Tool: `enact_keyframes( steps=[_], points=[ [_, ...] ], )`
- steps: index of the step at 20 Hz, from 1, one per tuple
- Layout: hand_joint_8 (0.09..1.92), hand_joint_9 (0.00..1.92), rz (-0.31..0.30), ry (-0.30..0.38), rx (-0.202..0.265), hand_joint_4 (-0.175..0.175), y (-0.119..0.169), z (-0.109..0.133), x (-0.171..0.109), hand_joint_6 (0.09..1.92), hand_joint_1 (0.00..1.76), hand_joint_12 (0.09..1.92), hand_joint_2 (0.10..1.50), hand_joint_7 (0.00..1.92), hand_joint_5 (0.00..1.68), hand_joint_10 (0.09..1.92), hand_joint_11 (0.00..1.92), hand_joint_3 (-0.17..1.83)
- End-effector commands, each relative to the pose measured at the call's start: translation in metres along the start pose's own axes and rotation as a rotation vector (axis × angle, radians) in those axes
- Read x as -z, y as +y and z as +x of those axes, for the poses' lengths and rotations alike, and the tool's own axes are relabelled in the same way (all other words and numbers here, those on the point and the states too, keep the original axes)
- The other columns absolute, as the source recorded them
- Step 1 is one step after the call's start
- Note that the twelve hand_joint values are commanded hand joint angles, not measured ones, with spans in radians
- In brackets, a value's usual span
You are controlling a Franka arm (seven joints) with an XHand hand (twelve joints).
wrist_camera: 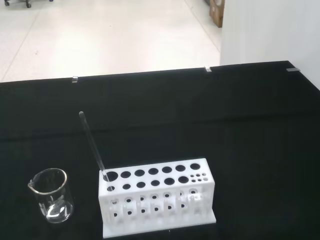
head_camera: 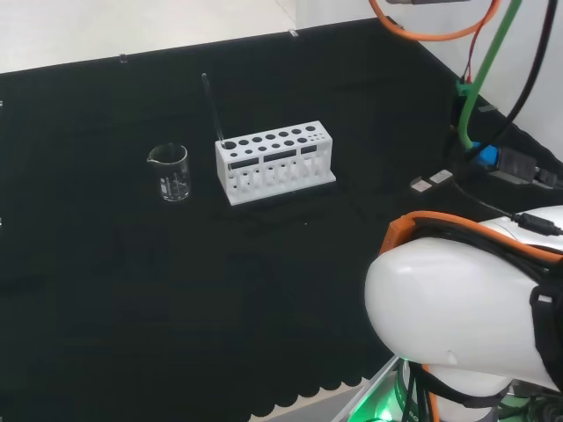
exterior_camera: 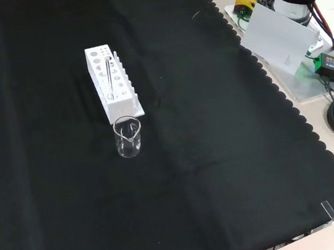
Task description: Take the glass rod from the white test tube rack.
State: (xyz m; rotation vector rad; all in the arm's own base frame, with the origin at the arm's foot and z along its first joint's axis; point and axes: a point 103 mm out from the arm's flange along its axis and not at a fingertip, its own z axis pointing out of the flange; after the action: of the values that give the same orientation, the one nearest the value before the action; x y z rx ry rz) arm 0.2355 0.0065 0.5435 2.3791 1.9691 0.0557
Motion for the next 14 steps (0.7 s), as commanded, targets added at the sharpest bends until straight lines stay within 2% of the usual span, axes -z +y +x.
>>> enact_keyframes(
  steps=[1,3,8,14],
  points=[
    [0.13,0.0,0.001,0.011,-0.008,0.008,-0.0037,-0.003,0.0023,0.09,0.51,0.89,1.05,0.01,0.01,0.49,0.0,-0.11],
    [0.13,0.0,-0.001,0.01,-0.007,0.007,-0.005,-0.0045,0.0029,0.09,0.51,0.89,1.05,0.01,0.01,0.5,0.0,-0.11],
    [0.2,0.0,-0.008,0.017,-0.005,0.008,-0.0061,-0.0049,0.0042,0.09,0.51,1.23,1.05,0.0,0.01,0.73,0.0,-0.12],
    [0.34,0.0,-0.01,0.039,0.005,0.006,-0.0042,0.002,0.0058,0.09,0.51,1.34,1.06,0.0,0.04,0.84,0.0,-0.15]
  ],
)
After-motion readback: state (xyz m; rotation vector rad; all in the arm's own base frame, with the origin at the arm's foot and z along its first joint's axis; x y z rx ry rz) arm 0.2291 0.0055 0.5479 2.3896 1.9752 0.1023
